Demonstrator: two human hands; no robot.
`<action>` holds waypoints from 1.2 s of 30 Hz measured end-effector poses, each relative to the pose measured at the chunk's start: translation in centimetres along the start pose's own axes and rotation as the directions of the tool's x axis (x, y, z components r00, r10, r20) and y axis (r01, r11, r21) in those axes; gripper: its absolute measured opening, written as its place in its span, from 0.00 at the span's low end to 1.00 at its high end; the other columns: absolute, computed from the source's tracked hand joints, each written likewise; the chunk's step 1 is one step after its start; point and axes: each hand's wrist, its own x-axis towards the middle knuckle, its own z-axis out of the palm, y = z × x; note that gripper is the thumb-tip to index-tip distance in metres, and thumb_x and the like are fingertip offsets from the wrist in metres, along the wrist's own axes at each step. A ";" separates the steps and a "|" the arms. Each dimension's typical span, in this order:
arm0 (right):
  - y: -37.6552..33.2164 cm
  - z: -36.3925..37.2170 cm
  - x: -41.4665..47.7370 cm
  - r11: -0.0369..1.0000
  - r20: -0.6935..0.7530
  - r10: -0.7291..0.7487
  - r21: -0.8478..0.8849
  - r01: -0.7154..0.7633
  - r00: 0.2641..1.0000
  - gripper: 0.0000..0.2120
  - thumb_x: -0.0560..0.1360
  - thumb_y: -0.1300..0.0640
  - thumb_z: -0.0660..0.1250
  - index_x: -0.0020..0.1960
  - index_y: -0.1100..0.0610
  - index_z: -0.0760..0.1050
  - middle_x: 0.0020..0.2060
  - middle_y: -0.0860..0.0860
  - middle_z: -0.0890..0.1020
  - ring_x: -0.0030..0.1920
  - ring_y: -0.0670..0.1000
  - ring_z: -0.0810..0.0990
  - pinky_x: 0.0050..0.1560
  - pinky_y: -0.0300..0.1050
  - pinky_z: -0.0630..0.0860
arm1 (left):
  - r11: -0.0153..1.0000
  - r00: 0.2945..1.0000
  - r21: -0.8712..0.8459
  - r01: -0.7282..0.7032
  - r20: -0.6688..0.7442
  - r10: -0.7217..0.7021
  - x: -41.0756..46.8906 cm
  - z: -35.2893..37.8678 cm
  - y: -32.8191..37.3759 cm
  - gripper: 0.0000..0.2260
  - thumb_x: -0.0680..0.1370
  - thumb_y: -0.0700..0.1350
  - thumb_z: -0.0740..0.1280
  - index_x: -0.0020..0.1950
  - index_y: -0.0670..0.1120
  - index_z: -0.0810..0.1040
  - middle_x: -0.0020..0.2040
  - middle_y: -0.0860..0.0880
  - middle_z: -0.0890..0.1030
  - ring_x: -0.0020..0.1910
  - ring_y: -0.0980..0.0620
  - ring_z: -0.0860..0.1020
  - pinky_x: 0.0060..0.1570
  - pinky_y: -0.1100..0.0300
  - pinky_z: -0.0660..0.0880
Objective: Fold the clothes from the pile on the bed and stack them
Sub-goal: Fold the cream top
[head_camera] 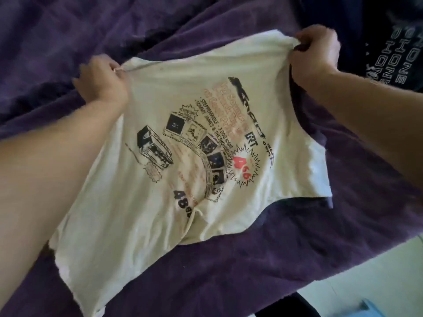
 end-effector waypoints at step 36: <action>4.4 5.0 -28.4 0.692 0.554 -0.559 -0.097 0.715 0.617 0.10 0.76 0.58 0.63 0.54 0.54 0.80 0.50 0.55 0.84 0.48 0.60 0.81 0.46 0.52 0.76 | 0.516 0.719 -0.578 0.632 0.187 -0.670 -27.4 -7.4 -25.3 0.12 0.68 0.40 0.68 0.50 0.40 0.76 0.40 0.41 0.82 0.30 0.51 0.80 0.28 0.61 0.76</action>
